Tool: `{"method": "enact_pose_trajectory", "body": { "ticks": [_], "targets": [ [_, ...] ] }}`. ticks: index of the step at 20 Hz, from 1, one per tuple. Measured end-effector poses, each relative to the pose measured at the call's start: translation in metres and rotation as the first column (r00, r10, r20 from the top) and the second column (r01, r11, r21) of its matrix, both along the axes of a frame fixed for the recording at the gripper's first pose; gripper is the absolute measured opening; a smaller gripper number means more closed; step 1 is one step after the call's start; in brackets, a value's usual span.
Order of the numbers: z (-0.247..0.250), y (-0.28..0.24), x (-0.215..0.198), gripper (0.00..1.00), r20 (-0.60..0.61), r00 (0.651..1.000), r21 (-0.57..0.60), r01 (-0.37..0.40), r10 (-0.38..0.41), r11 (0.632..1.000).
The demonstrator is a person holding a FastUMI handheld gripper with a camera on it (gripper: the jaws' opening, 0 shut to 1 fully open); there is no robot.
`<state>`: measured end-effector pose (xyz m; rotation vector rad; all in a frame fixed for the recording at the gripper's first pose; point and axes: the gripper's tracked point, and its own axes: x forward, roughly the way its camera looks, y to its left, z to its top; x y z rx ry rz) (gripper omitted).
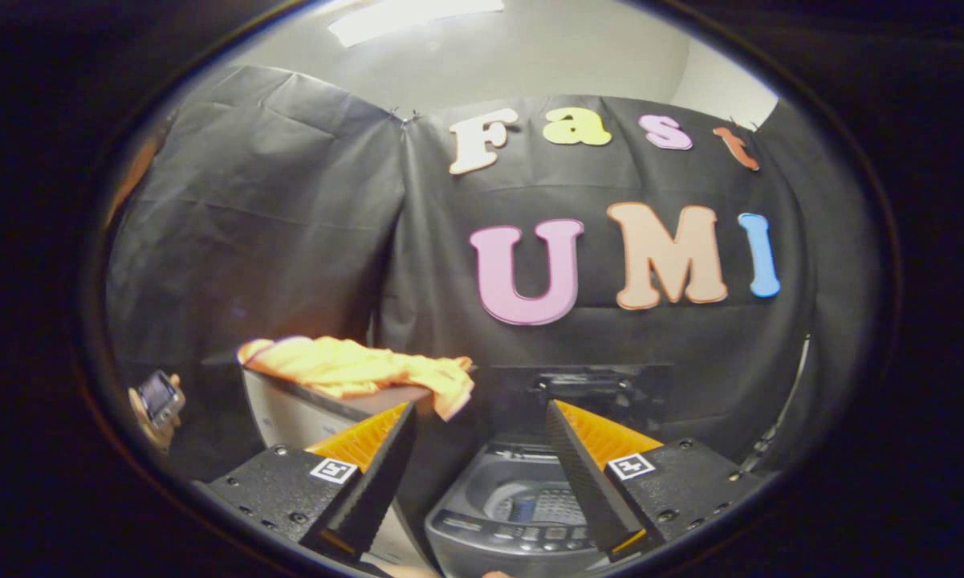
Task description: Put the clothes into the washing machine and then close the washing machine lid.
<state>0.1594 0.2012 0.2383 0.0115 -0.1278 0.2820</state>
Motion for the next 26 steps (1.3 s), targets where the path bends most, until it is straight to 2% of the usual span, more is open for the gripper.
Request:
{"method": "enact_pose_trajectory", "body": {
  "ticks": [4, 7, 11, 16, 19, 22, 26],
  "targets": [
    [0.033, 0.059, 0.027, 0.98, 0.006, 0.995, 0.026, -0.102, 0.101, 0.994],
    [0.046, 0.102, 0.044, 0.98, -0.009, 0.988, -0.022, -0.155, 0.155, 0.988],
    [0.046, 0.161, 0.071, 0.98, -0.076, 0.977, -0.085, -0.208, 0.201, 0.975],
    [0.027, 0.226, 0.104, 0.98, -0.230, 0.928, -0.079, -0.319, 0.294, 0.944],
    [0.009, 0.242, 0.123, 0.97, -0.330, 0.899, -0.083, -0.332, 0.288, 0.940],
    [-0.016, 0.253, 0.135, 0.98, -0.447, 0.852, -0.082, -0.343, 0.273, 0.936],
    [-0.044, 0.259, 0.140, 0.98, -0.534, 0.808, -0.111, -0.359, 0.249, 0.927]
  ]
}}
